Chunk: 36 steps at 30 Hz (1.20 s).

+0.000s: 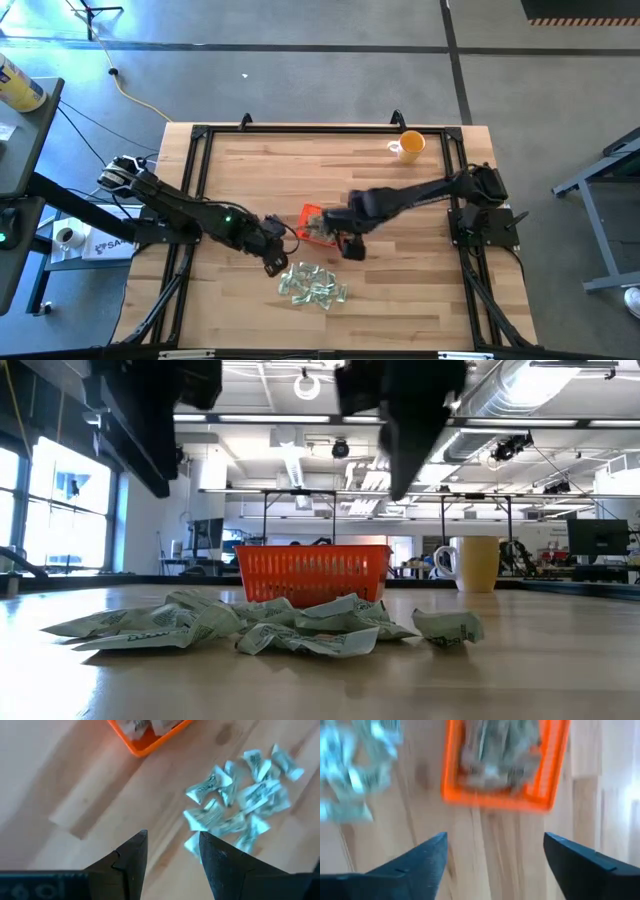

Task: Pick and place Stevia / Truvia into bins
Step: Put the stevia packet into the orange bin

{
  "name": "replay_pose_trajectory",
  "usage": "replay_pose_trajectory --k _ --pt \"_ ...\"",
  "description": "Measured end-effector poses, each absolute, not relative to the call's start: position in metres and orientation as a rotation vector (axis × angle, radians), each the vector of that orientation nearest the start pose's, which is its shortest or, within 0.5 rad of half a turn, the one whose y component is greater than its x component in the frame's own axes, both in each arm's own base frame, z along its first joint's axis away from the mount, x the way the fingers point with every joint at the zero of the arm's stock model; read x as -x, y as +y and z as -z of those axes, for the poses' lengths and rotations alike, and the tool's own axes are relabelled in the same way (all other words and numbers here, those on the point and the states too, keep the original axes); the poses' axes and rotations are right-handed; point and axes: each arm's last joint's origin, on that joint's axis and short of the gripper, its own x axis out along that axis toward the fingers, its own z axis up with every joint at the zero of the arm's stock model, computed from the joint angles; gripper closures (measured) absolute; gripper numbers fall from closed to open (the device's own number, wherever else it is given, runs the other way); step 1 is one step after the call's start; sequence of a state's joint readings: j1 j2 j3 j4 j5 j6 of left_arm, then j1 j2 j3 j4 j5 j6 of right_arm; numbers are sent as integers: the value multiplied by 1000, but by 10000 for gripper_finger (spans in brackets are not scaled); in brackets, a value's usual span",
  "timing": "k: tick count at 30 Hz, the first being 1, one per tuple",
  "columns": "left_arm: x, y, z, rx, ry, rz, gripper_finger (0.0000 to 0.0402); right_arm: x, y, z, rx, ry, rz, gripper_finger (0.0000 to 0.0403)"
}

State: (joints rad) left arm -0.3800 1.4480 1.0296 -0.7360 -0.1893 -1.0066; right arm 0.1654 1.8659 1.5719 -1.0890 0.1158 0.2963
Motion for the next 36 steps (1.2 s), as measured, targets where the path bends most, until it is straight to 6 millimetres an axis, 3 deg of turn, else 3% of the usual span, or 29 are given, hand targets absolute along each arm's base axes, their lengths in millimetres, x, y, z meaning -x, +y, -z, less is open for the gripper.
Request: replay_pose_trajectory --k 4,10,15,24,28,36 --pt "-267 -103 -216 742 1015 -336 191 -346 82 -249 10 1404 136 66" --pt "-278 -113 -186 795 1077 -368 190 -317 104 -228 62 1435 124 72" --pt "-289 -117 -171 845 1063 -395 190 -295 109 -217 28 1420 147 80" --pt "-301 -122 -144 895 1060 -441 198 -270 107 -221 -16 1341 196 82" --pt "-303 -122 -140 905 1060 -464 239 -266 105 -223 -2 1323 214 82" --pt "-304 -121 -140 870 1021 -506 381 -266 105 -224 2 1309 215 82"
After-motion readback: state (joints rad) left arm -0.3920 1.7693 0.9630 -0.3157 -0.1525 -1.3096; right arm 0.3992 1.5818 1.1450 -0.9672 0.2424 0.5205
